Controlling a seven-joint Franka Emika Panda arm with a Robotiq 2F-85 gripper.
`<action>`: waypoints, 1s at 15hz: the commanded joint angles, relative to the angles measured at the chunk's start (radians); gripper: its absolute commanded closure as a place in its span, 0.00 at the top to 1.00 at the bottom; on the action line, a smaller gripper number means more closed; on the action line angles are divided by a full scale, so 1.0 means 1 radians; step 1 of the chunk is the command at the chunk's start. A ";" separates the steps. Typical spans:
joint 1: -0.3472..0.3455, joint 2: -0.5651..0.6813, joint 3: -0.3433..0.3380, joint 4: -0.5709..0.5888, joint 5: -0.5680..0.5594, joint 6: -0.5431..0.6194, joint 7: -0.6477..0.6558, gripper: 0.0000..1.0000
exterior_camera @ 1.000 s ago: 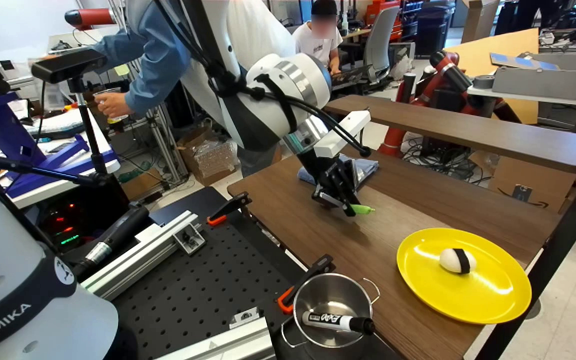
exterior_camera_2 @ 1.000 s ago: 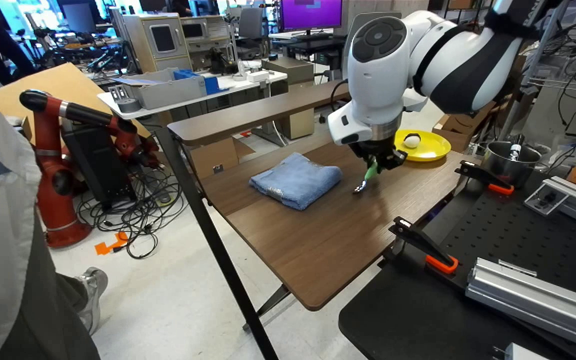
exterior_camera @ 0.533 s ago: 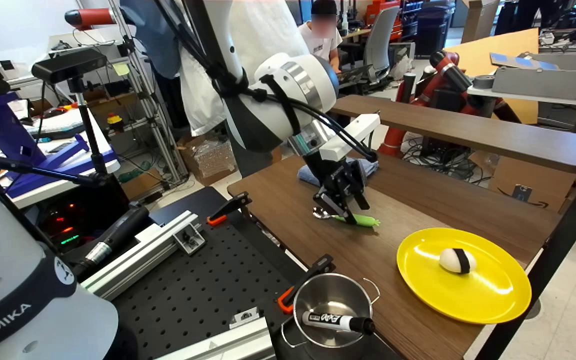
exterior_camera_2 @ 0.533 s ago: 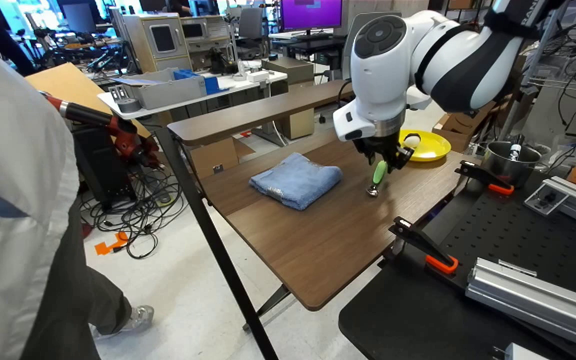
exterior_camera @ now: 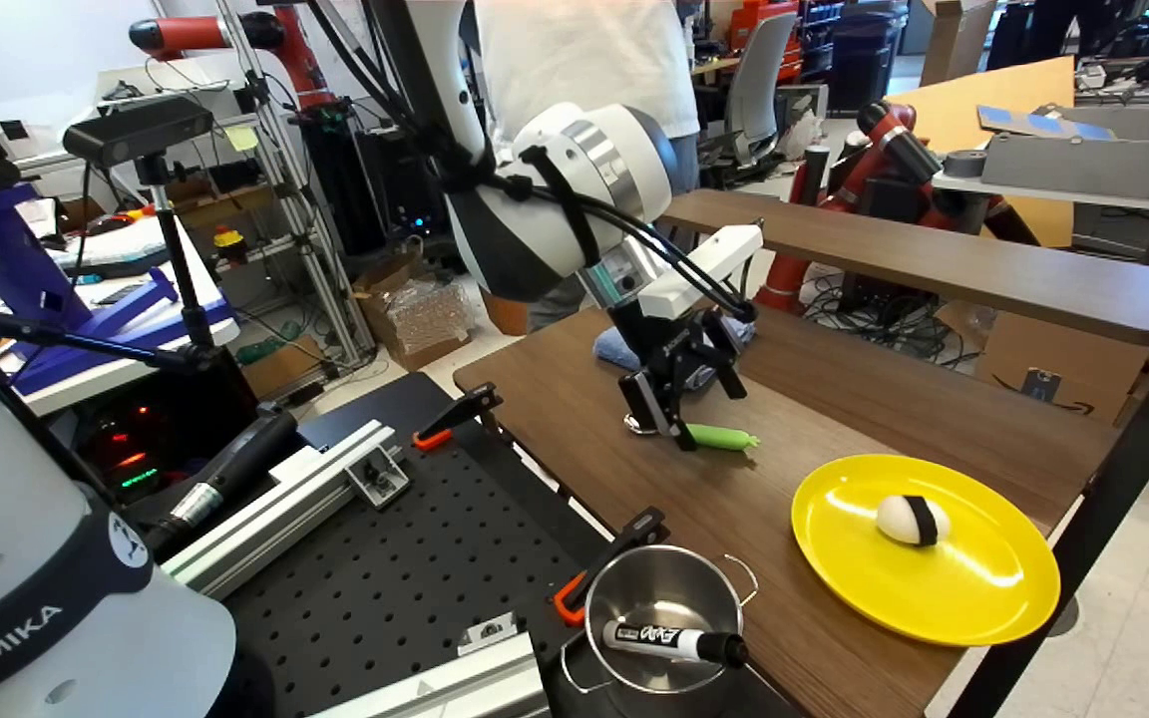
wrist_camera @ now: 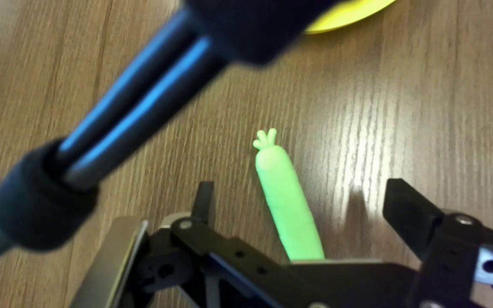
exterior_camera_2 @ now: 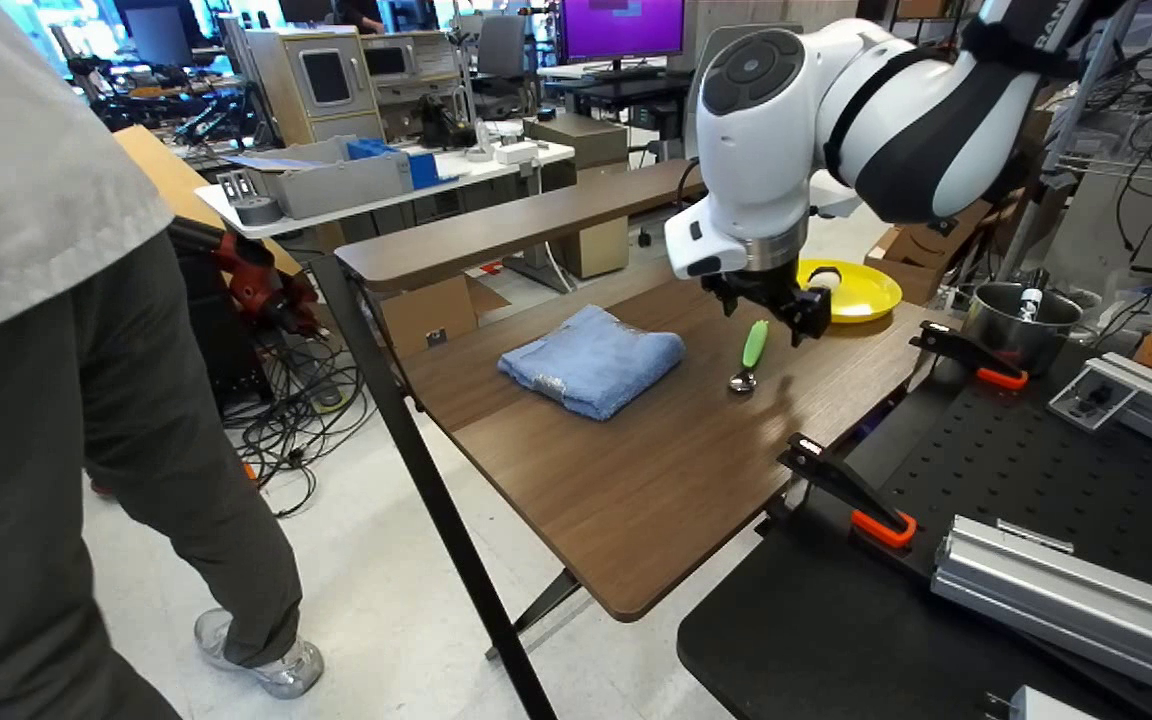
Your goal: Move the green spoon slightly to the left
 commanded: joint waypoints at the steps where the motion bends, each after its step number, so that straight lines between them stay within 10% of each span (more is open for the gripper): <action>1: -0.031 -0.009 0.034 0.004 0.056 -0.025 -0.049 1.00; 15: -0.129 -0.278 0.083 -0.124 0.404 0.131 -0.248 1.00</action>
